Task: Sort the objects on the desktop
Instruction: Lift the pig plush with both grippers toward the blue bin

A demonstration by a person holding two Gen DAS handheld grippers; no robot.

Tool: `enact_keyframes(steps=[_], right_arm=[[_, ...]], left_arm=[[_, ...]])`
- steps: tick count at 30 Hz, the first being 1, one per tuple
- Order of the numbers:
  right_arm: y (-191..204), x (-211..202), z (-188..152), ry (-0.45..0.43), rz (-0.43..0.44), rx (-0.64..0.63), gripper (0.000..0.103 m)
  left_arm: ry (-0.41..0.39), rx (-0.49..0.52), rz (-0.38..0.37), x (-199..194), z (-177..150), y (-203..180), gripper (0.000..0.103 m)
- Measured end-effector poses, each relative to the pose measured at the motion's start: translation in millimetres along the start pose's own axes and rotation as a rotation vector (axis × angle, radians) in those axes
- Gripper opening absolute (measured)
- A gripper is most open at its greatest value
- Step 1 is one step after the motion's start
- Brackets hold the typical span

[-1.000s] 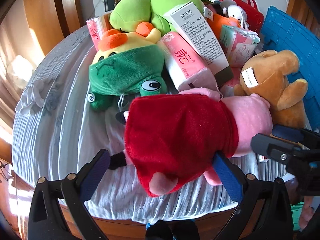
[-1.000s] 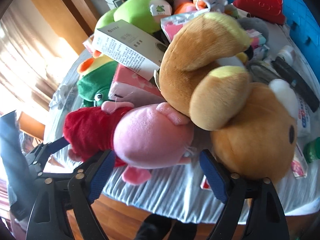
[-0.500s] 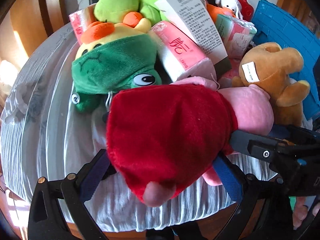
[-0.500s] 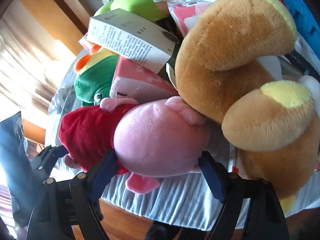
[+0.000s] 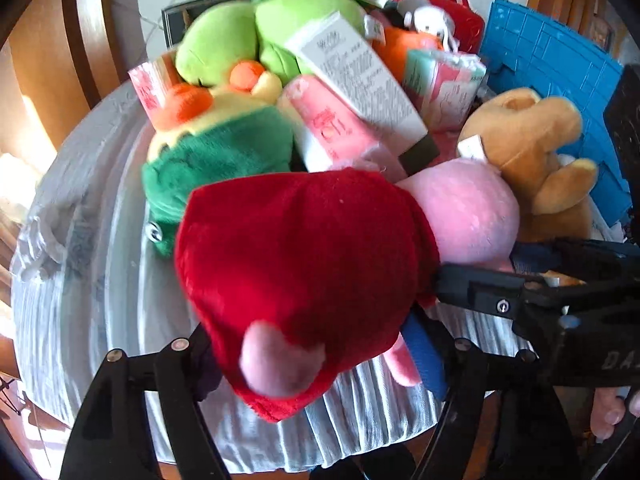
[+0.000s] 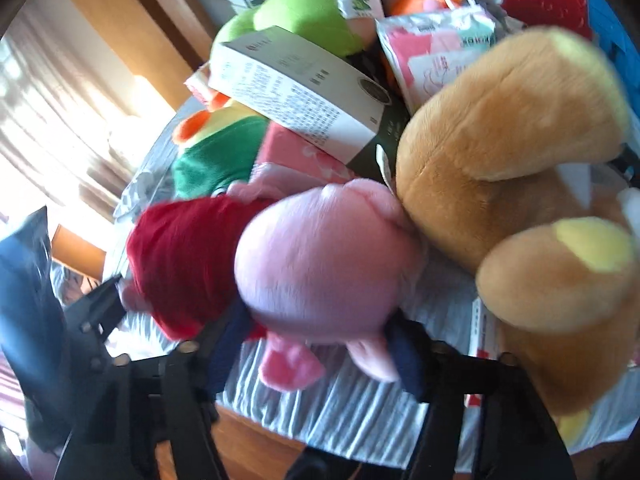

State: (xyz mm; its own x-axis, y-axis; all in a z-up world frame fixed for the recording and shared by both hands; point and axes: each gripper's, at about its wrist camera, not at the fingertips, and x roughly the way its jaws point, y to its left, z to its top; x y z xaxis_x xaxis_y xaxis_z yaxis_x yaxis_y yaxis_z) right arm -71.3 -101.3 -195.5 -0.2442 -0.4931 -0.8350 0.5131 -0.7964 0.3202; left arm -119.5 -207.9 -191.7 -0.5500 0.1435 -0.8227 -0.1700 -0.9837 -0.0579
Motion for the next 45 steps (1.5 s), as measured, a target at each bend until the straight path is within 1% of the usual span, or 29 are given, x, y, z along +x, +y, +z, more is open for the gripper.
enact_keyframes(steps=[2, 5, 6, 8, 9, 10, 11, 12, 13, 15, 18, 19, 21, 24, 25, 27, 28, 29, 31, 34, 38, 39, 40, 43, 44, 45], right_arm=[[3, -6, -2, -0.004, 0.006, -0.009, 0.05], [1, 0, -4, 0.028, 0.023, 0.041, 0.051], [-1, 3, -5, 0.039, 0.035, 0.06, 0.054], [-5, 3, -5, 0.038, 0.04, 0.084, 0.06], [-6, 1, -4, 0.034, 0.04, 0.084, 0.066], [-6, 3, -2, 0.029, 0.042, 0.094, 0.077], [-6, 3, 1, 0.026, 0.046, 0.104, 0.084], [-4, 2, 4, 0.013, 0.05, 0.116, 0.086], [-3, 9, 11, 0.002, 0.05, 0.12, 0.088], [-4, 7, 17, -0.025, 0.053, 0.133, 0.093], [-1, 18, 24, -0.002, 0.047, 0.125, 0.094], [3, 24, 25, 0.009, 0.048, 0.117, 0.095], [8, 36, 28, 0.015, 0.022, 0.11, 0.098], [3, 35, 24, -0.001, 0.007, 0.126, 0.102], [6, 41, 27, -0.004, -0.006, 0.125, 0.102], [10, 47, 29, -0.01, -0.019, 0.121, 0.101], [12, 49, 29, -0.018, -0.018, 0.116, 0.092], [14, 47, 29, -0.03, -0.022, 0.107, 0.086], [18, 39, 27, -0.04, -0.021, 0.092, 0.083], [23, 26, 21, -0.064, -0.002, 0.08, 0.081], [37, -11, 18, -0.131, 0.021, 0.044, 0.081], [42, -22, 20, -0.155, 0.025, 0.031, 0.081], [40, -44, 16, -0.174, 0.028, 0.022, 0.081], [51, -68, 23, -0.226, 0.025, 0.006, 0.081], [54, -80, 27, -0.251, 0.02, -0.001, 0.081], [36, -109, 22, -0.263, 0.018, -0.003, 0.081]], left_arm=[[-0.017, 0.027, 0.017, -9, 2, -1, 0.076], [0.027, 0.022, 0.006, -9, 3, -3, 0.077], [0.035, 0.016, 0.005, -9, 3, -1, 0.081], [0.042, 0.018, 0.009, -12, -1, 2, 0.083], [0.042, 0.024, 0.022, -13, -2, 4, 0.084], [0.044, 0.032, 0.036, -13, -3, 6, 0.084], [0.05, 0.038, 0.044, -4, 4, 6, 0.084], [0.055, 0.042, 0.046, 0, 3, 10, 0.085], [0.059, 0.042, 0.041, 2, 3, 12, 0.085], [0.055, 0.037, 0.021, 5, 3, 16, 0.088], [0.051, 0.033, -0.003, 11, 5, 22, 0.096], [0.05, 0.034, -0.013, 14, 6, 23, 0.098], [0.05, 0.039, -0.037, 21, 9, 25, 0.101], [0.062, 0.054, -0.099, 32, 13, 25, 0.102], [0.073, 0.055, -0.123, 36, 14, 26, 0.102], [0.073, 0.055, -0.139, 39, 15, 28, 0.101], [0.064, 0.056, -0.144, 36, 15, 28, 0.091], [0.057, 0.062, -0.158, 32, 14, 28, 0.086], [0.034, 0.099, -0.131, 20, 12, 23, 0.08], [0.002, 0.127, -0.11, 1, 12, 21, 0.079], [-0.084, 0.165, -0.078, -38, 20, 18, 0.079], [-0.101, 0.168, -0.077, -43, 25, 23, 0.079], [-0.121, 0.172, -0.076, -51, 28, 23, 0.079], [-0.187, 0.191, -0.068, -73, 42, 22, 0.079], [-0.203, 0.196, -0.068, -79, 53, 15, 0.079], [-0.223, 0.201, -0.07, -85, 56, 13, 0.079]])
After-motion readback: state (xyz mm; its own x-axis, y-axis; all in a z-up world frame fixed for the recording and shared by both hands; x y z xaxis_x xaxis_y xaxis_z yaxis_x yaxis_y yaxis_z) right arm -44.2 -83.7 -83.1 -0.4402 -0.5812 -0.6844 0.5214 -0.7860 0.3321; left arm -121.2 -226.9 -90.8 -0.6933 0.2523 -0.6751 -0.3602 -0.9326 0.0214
